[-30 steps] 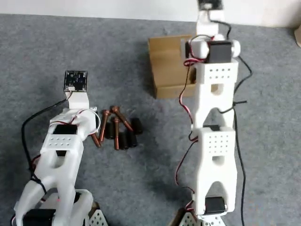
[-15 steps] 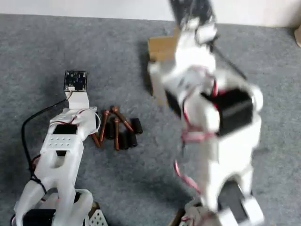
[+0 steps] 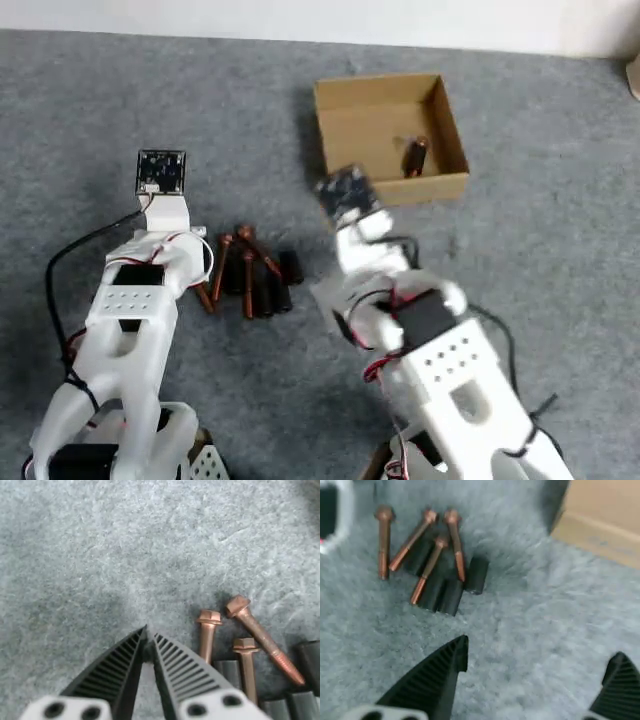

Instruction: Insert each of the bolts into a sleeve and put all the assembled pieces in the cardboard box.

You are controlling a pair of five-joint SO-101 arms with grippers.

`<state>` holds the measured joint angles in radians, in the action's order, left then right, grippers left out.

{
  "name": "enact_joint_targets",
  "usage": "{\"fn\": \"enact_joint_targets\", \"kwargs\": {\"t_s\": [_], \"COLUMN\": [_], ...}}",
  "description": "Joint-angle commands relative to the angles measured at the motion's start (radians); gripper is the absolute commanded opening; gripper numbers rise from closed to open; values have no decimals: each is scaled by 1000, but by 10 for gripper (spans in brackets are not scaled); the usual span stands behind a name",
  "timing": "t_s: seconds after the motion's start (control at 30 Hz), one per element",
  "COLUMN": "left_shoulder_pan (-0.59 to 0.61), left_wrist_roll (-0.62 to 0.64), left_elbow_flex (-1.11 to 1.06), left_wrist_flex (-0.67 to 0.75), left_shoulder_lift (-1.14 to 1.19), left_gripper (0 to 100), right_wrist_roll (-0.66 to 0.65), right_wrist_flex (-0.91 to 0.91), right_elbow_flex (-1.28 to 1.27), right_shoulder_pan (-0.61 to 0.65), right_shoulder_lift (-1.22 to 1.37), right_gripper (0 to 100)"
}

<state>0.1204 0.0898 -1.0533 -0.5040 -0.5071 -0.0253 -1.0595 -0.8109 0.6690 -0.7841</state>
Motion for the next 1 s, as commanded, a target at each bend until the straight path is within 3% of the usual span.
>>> {"fn": "enact_joint_targets", "kwargs": {"t_s": [0.0, 0.27, 0.43, 0.87, 0.97], "left_shoulder_pan": [10, 16, 16, 16, 16], "left_wrist_roll": [9, 11, 11, 11, 11], "left_elbow_flex": [27, 27, 27, 27, 27], "left_wrist_flex": [18, 18, 18, 18, 18], "left_shoulder_lift": [-19, -19, -19, -19, -19], "left_gripper": [7, 7, 7, 7, 7], "right_wrist_roll": [3, 18, 106, 112, 178], "right_wrist_flex": [159, 417, 538, 544, 542], "right_elbow_flex": [-64, -62, -53, 143, 142], "right_shoulder_pan": [79, 137, 137, 117, 117], "right_shoulder_lift": [74, 344, 464, 774, 796], "right_gripper": [382, 382, 382, 382, 382]}}
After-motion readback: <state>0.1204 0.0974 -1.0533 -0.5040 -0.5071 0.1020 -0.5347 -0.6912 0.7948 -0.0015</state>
